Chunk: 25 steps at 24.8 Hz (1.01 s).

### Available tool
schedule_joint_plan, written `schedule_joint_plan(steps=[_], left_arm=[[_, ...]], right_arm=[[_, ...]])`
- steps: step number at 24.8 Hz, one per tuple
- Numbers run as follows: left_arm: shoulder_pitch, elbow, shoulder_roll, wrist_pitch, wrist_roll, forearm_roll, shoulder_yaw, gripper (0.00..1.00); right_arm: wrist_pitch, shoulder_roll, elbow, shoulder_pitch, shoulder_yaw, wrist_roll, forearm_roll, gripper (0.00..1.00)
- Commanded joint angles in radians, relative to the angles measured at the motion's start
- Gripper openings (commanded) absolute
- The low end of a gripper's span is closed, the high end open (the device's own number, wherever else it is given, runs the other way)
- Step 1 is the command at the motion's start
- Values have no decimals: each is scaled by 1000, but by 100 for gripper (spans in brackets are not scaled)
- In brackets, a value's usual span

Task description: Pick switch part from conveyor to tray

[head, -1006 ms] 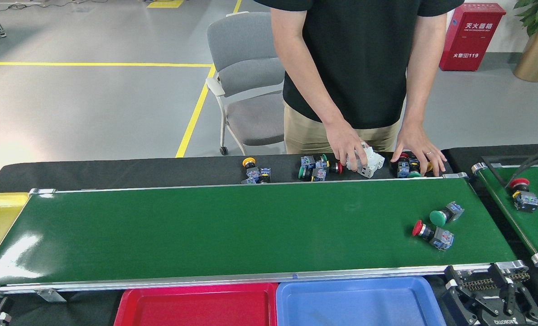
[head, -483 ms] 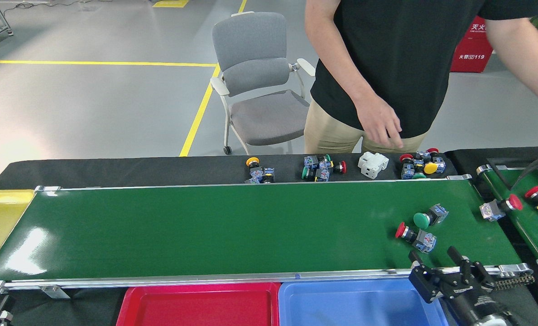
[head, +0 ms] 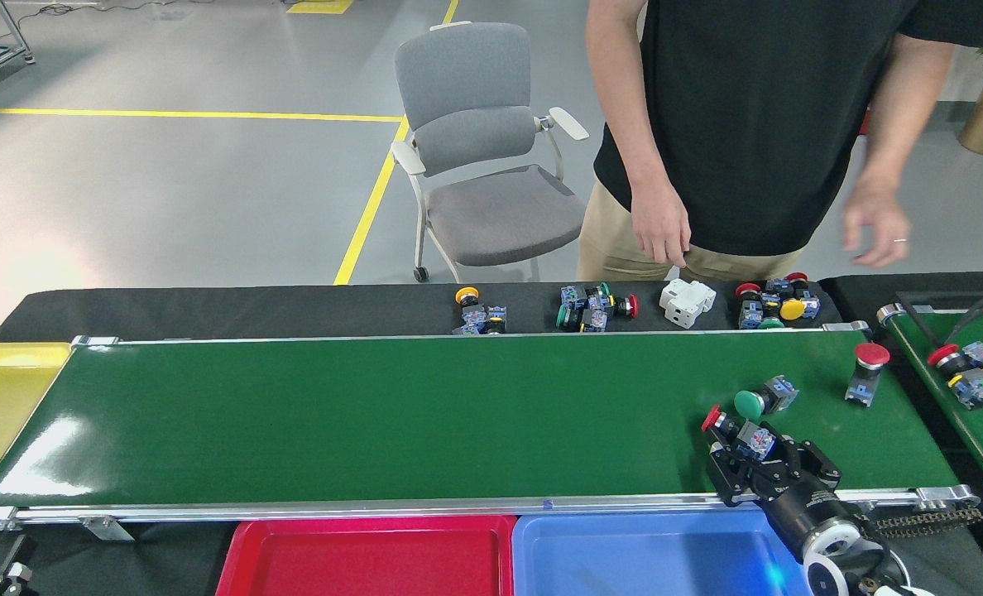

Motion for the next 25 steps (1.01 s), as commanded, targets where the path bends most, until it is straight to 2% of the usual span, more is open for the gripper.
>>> schedule_joint_plan(steps=[1,3,7,11,13,15,18,23,24,25], left_arm=[[-7,-7,11,-1,4,3,4,100],[-7,-7,10,-1,4,3,4,100],[-7,-6,10,-1,4,3,4,100],[-7,-6,11,-1,4,3,4,100],[-7,-6,11,-1,2,3,4,100],[-7,-6,11,-1,2,3,4,100],[-19,-4,8,0,-2,3,4,100],[-30,-3,5,2,-5,3,4,100],[-32,-1,5,2,-5,3,4,100],[-32,-1,5,3,-5,3,4,100]], right_arm=[[-16,1,-10,-14,1,14,-3,5],[-18,3,-24,-14,1,14,-3,5],[-58,6,-136,6,1,13,-5,6],[-222,76,-299,88,16,16,-10,6],[-352,136,-340,109,95,19,-10,7],[-431,170,-337,109,213,19,-3,9],[-428,195,-291,101,406,30,32,10],[-360,294,-147,97,461,31,158,11],[-342,303,-138,97,461,31,176,18],[-314,310,-138,97,461,33,179,46]])
